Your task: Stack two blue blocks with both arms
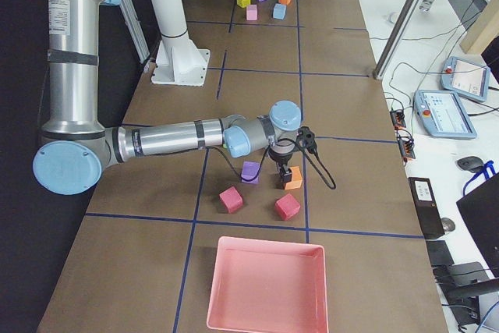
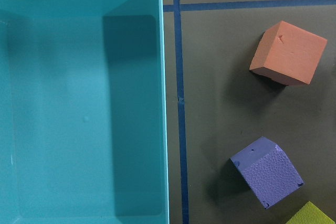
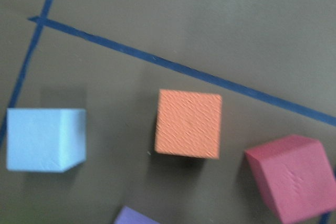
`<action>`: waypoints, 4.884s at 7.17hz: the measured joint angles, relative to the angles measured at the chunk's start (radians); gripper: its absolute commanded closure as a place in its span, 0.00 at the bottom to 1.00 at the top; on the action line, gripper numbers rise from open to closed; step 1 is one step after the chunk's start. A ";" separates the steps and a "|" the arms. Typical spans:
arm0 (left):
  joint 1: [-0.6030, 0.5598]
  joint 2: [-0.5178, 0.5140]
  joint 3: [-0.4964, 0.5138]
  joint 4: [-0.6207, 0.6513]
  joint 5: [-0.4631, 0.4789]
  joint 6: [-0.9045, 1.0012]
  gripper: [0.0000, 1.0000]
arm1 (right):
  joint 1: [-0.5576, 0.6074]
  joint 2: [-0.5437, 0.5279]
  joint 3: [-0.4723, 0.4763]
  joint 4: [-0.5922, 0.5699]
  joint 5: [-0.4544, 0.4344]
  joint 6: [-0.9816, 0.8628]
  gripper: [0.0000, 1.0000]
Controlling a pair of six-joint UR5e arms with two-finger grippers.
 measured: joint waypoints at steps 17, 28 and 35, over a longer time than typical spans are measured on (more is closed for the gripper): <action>0.001 0.000 -0.002 0.001 -0.001 0.000 0.00 | -0.401 0.413 -0.105 -0.162 -0.189 0.512 0.77; 0.001 -0.002 -0.009 -0.007 0.002 0.000 0.00 | -0.657 1.028 -0.514 -0.195 -0.418 1.025 0.00; 0.007 -0.121 0.002 -0.099 -0.002 -0.044 0.00 | -0.070 0.555 -0.041 -0.573 -0.119 0.065 0.00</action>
